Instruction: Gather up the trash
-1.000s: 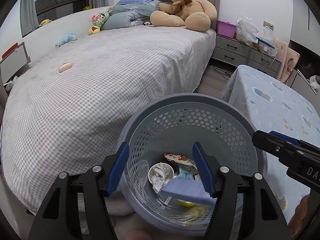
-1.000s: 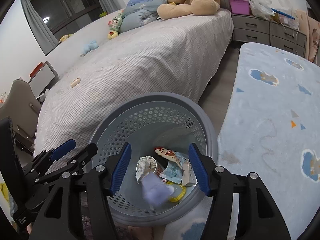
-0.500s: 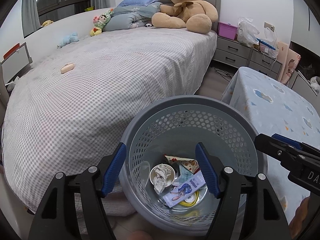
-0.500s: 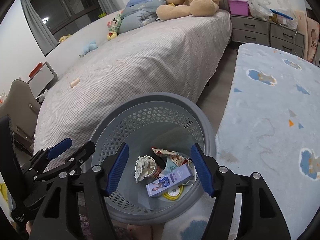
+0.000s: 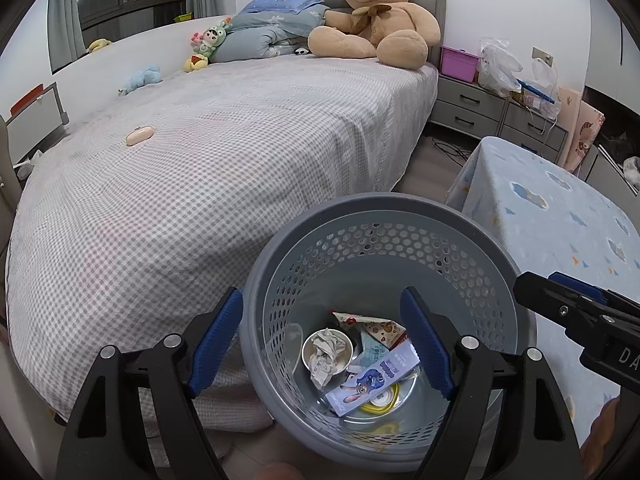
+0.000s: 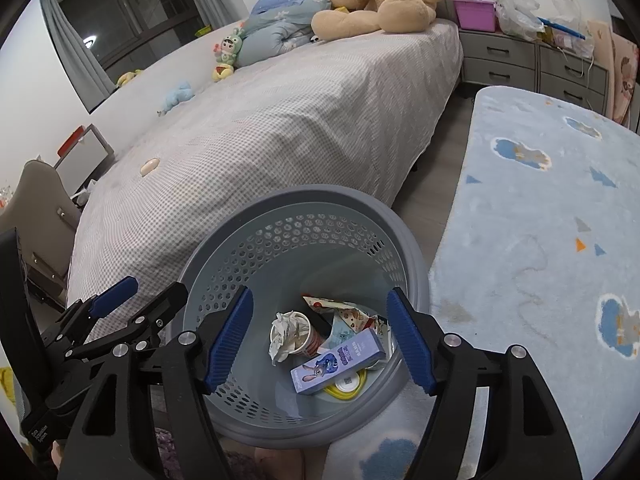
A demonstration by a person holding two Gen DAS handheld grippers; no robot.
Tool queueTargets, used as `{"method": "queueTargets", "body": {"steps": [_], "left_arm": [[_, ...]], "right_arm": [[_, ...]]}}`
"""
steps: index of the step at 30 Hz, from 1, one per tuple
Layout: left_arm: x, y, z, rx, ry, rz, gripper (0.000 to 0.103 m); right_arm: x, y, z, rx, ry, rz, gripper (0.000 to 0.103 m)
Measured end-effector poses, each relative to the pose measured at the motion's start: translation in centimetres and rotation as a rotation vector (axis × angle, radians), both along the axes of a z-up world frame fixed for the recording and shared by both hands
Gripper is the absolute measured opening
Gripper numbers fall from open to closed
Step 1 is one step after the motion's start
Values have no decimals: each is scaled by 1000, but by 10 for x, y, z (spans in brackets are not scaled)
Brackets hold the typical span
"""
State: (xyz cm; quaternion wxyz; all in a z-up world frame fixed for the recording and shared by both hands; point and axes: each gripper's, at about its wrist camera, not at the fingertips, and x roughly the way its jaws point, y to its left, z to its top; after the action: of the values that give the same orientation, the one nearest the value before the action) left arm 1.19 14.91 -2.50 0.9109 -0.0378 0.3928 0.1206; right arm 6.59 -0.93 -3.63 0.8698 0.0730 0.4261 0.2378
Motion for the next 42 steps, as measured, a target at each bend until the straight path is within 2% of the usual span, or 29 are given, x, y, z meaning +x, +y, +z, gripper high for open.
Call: {"method": "queueTargets", "body": {"steps": [5, 29, 42], "left_arm": [[-1, 2, 0, 0, 1, 11, 83], [-2, 2, 2, 11, 1, 25, 83], [-3, 5, 3, 4, -7, 30, 83]], "right_arm": [[0, 0, 1, -2, -2, -2, 71], [0, -1, -1, 1, 0, -5, 74], [1, -1, -2, -2, -7, -12, 84]]}}
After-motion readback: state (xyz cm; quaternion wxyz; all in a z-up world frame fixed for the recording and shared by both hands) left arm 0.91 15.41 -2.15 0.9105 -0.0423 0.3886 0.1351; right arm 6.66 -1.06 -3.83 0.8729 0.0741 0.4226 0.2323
